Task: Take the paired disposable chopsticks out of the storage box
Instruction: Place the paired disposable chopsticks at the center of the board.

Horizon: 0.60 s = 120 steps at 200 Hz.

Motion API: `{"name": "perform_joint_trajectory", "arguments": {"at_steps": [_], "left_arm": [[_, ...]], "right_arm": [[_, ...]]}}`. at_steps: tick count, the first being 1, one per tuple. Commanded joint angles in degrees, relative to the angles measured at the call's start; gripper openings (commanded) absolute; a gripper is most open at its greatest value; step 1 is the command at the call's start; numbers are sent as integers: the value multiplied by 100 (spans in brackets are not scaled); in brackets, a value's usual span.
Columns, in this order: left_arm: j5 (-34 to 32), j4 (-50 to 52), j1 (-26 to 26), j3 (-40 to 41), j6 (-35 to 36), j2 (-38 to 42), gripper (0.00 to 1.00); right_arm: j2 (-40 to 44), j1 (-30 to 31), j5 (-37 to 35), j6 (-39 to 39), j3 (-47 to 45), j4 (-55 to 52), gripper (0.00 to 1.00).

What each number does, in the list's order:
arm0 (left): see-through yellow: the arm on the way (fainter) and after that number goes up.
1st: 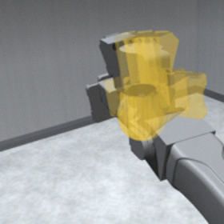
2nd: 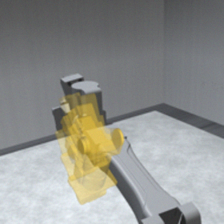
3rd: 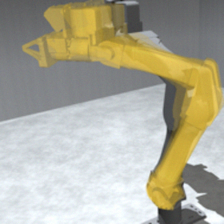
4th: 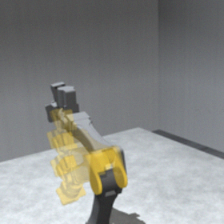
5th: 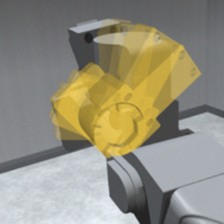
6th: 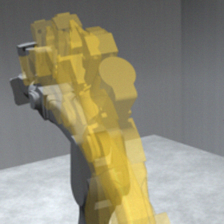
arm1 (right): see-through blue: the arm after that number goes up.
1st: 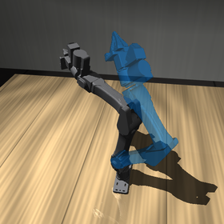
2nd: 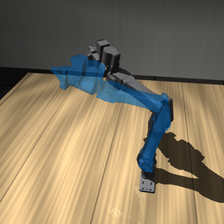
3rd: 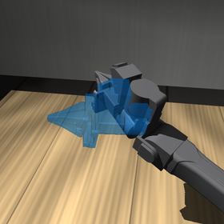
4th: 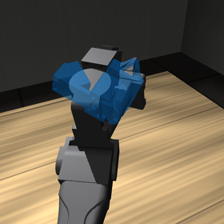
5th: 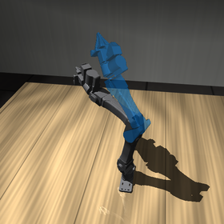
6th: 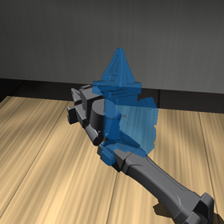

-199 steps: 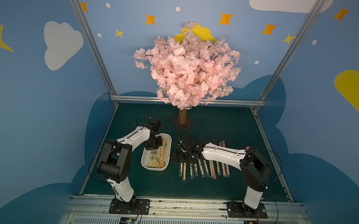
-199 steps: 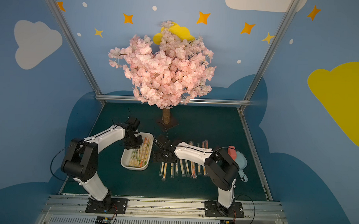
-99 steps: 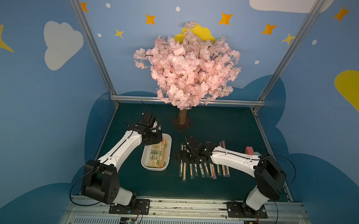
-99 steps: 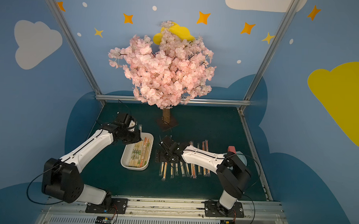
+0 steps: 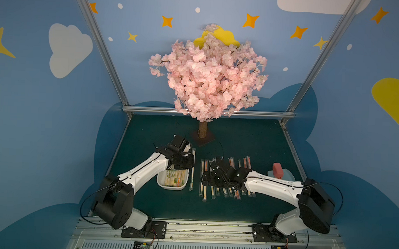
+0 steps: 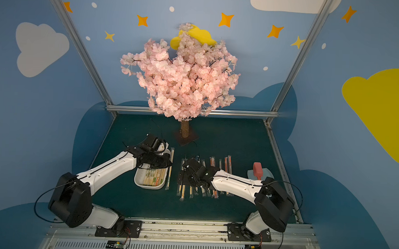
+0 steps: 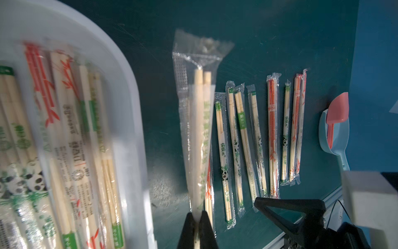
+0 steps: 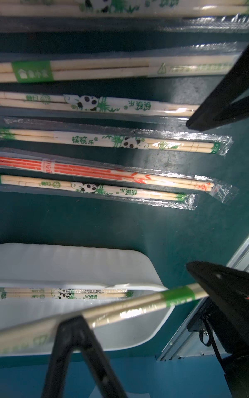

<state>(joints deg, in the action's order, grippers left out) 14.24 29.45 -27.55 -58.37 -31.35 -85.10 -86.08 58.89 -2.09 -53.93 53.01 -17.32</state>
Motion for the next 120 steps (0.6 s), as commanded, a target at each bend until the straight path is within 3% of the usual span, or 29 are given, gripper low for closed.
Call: {"name": "perform_joint_trajectory", "arguments": {"at_steps": [1,120], "left_arm": [[127,-307,-121,19,-123,-223,3],[219,-940,-224,415,-244,-1098,7]], "right_arm": [[267,108,-250,-133,-104,88,98],[481,215,-521,-214,-217,-87,98]]}}
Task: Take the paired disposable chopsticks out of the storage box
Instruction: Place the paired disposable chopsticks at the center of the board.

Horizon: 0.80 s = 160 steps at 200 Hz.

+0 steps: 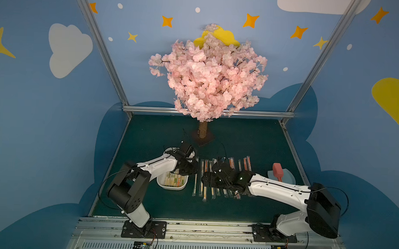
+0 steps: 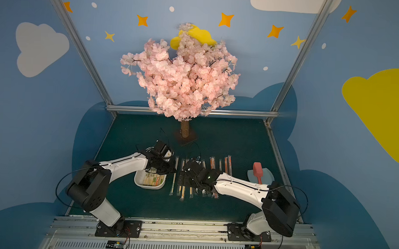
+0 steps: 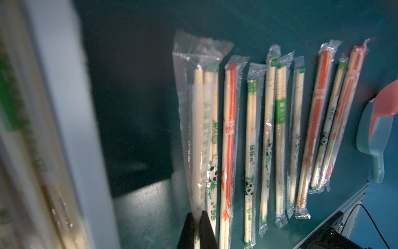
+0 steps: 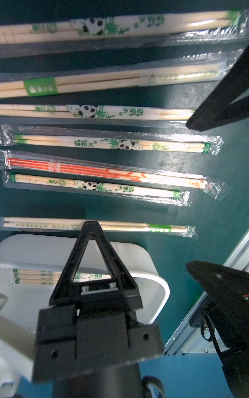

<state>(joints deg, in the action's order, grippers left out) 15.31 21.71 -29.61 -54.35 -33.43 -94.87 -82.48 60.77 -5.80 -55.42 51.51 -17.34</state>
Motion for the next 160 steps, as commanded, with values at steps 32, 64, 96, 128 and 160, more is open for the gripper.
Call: {"name": "perform_joint_trajectory", "arguments": {"at_steps": [32,64,96,128,160], "left_arm": [[148,-179,-19,-23,-38,-172,14],[117,-20,-19,-183,12,-93,19],[-55,223,-4,-307,48,223,22],[-441,496,146,-427,147,642,26],[-764,765,535,-498,346,915,29]], "right_arm": [[112,31,-193,-92,-50,-146,98],[58,42,-234,-107,-18,-146,98],[13,57,-246,-27,80,-237,98],[-61,90,-212,165,275,-454,98],[-107,147,-253,309,422,-634,98]]}}
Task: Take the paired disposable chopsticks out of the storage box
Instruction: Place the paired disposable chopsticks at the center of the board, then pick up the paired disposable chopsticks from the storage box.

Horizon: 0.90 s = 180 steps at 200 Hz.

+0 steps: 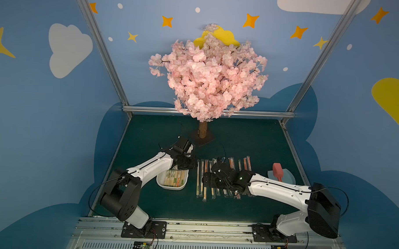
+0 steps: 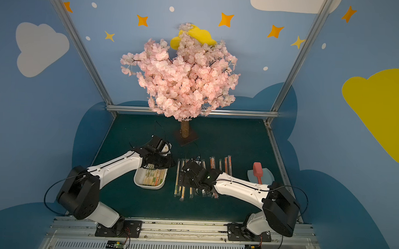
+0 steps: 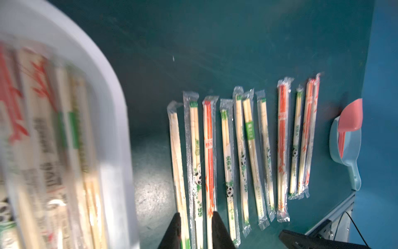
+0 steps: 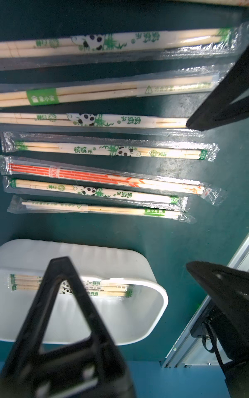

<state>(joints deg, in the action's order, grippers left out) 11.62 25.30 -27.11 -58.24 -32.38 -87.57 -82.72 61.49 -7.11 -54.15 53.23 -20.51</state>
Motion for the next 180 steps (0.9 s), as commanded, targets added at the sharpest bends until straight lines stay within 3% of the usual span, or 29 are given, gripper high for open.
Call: {"name": "perform_joint_trajectory", "arguments": {"at_steps": [1,15,69,105,180], "left_arm": [[-405,410,299,-109,246,190,29],[-500,526,531,-100,333,239,34],[-671,753,1143,-12,675,44,37],[-525,763,1215,-30,760,-292,34],[-743,822,1217,-158,751,-804,30]], "right_arm": [[-99,80,-130,191,260,-338,98],[-192,115,-182,291,398,-462,97],[-903,126,-493,516,1112,-611,97],[-1620,73,-973,274,1994,-1367,98],[-2518,-212,-557,441,2775,-1702,98]]}}
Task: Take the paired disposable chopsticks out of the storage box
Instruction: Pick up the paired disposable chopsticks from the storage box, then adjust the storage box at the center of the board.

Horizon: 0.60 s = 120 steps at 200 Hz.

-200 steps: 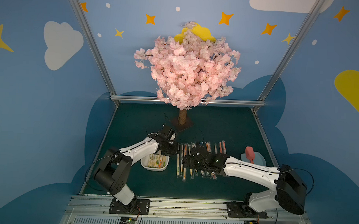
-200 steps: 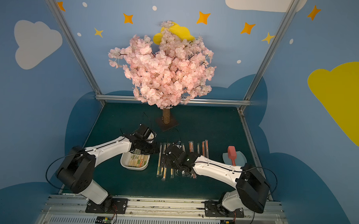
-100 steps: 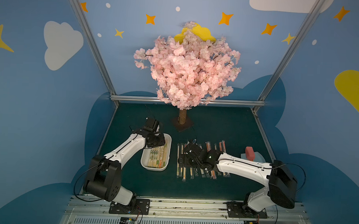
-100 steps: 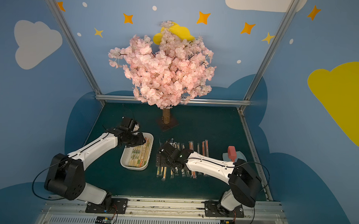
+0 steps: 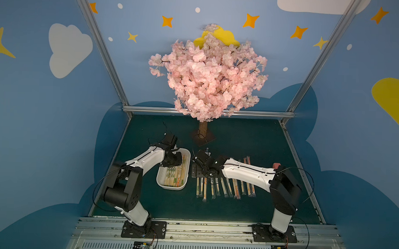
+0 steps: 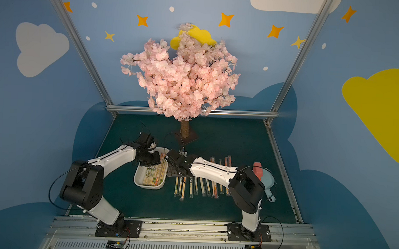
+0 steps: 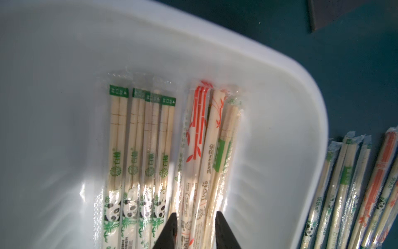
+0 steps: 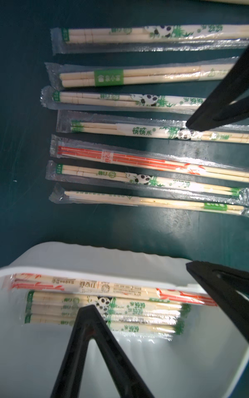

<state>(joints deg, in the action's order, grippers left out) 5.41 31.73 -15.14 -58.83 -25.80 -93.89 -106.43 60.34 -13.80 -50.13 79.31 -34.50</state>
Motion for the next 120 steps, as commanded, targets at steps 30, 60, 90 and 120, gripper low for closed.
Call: {"name": "perform_joint_trajectory", "arguments": {"at_steps": [30,60,90,120], "left_arm": [[-246,338,16,-271,95,-431,29],[-247,362,9,-353,94,-576,28],[-216,352,14,-366,100,-627,29],[-157,348,12,-375,98,-679,31]], "right_arm": [[-305,-167,278,123,306,-311,98],[-525,-214,433,242,513,-355,97],[-848,-250,652,431,862,-526,97],[-1081,-250,745,477,1106,-593,97]]}}
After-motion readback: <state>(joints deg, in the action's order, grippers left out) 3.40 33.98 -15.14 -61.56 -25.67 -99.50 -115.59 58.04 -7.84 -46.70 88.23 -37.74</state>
